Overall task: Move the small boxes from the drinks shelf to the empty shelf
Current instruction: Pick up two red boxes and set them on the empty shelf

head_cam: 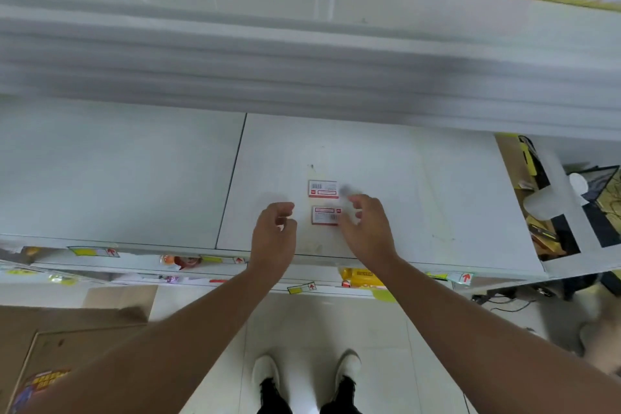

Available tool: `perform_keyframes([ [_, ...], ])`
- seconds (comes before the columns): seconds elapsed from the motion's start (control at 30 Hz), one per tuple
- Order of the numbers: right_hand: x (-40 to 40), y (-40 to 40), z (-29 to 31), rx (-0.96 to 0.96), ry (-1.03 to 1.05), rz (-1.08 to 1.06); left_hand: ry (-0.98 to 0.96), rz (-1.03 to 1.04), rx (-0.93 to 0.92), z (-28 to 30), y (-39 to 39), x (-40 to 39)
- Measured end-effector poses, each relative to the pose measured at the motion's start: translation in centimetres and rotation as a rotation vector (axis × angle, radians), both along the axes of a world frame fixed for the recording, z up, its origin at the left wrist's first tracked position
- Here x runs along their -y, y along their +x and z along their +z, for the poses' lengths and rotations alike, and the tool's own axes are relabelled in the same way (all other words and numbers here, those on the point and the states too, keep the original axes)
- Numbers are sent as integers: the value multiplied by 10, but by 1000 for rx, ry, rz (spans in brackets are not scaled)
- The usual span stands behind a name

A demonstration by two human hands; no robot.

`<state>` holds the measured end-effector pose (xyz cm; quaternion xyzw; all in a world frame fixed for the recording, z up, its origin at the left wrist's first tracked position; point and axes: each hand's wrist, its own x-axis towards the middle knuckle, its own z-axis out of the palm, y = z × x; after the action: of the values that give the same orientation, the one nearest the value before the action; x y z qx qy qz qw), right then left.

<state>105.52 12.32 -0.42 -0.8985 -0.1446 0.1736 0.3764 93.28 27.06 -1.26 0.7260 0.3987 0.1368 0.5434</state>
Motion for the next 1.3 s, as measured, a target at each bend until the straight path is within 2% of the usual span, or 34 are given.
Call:
perform_keyframes([
  [0.1, 5, -13, 1, -316, 329, -263, -197, 62, 76, 0, 13, 22],
  [0.23, -8, -22, -19, -434, 548, -336, -381, 82, 142, -11, 29, 39],
  [0.3, -17, -26, -21, -456, 603, -312, -485, 103, 175, -19, 37, 43],
  [0.4, -26, -28, -14, -432, 578, -257, -631, 122, 228, -29, 49, 46],
  [0.5, -34, -23, -13, -437, 556, -246, -681, 158, 253, -24, 60, 40],
  [0.63, -42, -10, -13, -448, 531, -263, -668, 121, 231, -40, 77, 25],
  [0.73, -46, 4, -12, -458, 509, -247, -590, 133, 172, -5, 79, 25],
  [1.07, -58, 33, -2, -450, 442, -166, -503, 99, 110, -18, 101, -3],
  [1.13, -56, 35, 2, -435, 435, -152, -491, 94, 98, -2, 94, 0],
  [1.3, -32, 34, 9, -362, 360, -122, -255, -43, -10, 8, 62, -12],
])
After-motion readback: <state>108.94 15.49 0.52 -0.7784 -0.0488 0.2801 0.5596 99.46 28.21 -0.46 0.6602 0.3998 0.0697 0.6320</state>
